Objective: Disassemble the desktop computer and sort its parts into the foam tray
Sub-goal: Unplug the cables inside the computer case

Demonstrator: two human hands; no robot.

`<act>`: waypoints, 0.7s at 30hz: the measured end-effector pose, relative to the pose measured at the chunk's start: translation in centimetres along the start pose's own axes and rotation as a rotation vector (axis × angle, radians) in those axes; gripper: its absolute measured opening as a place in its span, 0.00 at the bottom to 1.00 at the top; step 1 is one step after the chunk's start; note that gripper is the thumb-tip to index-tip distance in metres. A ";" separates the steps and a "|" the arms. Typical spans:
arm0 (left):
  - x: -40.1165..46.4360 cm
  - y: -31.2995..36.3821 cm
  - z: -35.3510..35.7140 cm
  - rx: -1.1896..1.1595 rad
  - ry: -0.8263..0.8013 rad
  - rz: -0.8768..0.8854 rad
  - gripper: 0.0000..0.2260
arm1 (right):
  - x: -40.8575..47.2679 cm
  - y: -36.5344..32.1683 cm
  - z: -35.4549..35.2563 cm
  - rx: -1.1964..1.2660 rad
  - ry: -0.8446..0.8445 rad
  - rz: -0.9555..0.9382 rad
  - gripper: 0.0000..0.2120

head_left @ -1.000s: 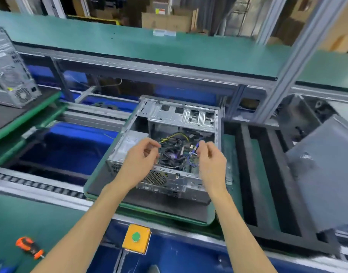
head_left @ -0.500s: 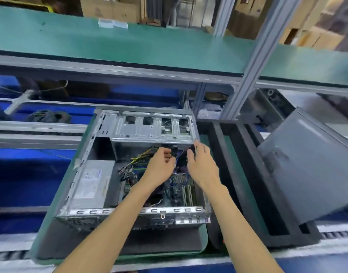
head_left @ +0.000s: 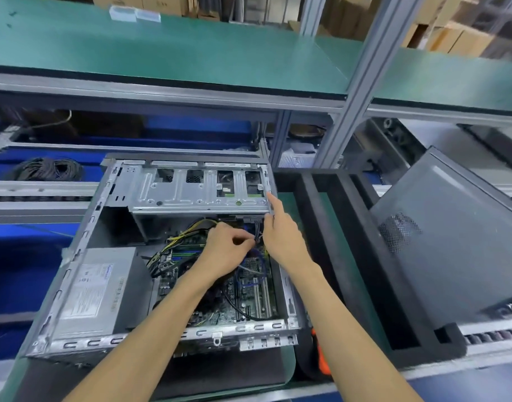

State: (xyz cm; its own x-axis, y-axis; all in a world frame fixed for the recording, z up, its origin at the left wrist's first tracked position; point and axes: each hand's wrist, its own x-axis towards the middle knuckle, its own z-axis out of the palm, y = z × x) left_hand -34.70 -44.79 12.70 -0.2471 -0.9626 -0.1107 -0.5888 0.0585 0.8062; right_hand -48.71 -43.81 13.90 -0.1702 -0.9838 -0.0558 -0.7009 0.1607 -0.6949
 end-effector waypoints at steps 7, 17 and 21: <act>-0.1 -0.1 0.1 -0.156 -0.018 -0.106 0.12 | 0.2 0.4 0.2 0.028 0.015 0.007 0.24; 0.8 -0.7 0.4 -0.364 -0.055 -0.289 0.07 | 0.4 0.4 0.3 0.025 0.009 0.003 0.24; 0.5 -0.5 0.3 -0.249 -0.049 -0.170 0.14 | 0.3 0.4 0.2 0.020 0.010 0.007 0.23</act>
State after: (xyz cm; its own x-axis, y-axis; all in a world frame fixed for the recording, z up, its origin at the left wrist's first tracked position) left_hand -34.73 -45.18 12.06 -0.2019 -0.9388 -0.2792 -0.4194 -0.1747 0.8908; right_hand -48.89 -44.04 13.45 -0.1825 -0.9817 -0.0538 -0.6859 0.1663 -0.7084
